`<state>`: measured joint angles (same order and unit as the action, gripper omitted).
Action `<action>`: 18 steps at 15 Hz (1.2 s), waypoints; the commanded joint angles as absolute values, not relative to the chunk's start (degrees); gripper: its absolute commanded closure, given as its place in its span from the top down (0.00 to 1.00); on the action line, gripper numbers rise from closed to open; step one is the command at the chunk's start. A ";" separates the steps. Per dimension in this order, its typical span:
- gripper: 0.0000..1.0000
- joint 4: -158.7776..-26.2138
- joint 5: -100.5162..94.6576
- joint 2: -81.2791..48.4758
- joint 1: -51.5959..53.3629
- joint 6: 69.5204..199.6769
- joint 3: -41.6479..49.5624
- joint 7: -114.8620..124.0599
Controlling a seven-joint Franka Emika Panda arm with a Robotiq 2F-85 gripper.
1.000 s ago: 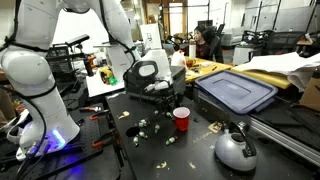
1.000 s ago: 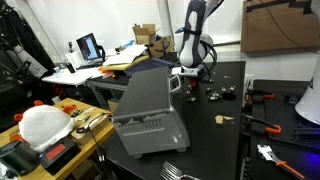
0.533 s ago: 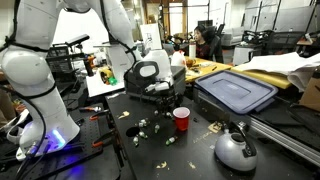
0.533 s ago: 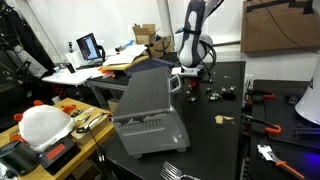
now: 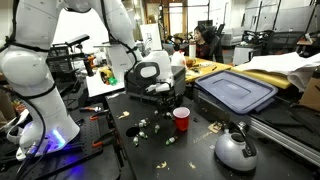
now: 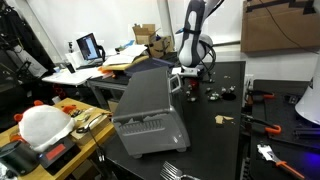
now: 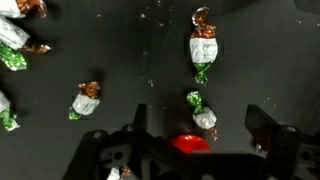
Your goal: Put one piece of candy in the red cup.
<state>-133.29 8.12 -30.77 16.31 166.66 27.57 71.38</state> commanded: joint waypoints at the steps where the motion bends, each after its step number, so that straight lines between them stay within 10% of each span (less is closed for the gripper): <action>1: 1.00 -131.90 7.13 -30.74 14.63 164.33 26.33 72.86; 18: 1.00 -128.92 6.84 -33.46 10.94 162.64 24.29 72.30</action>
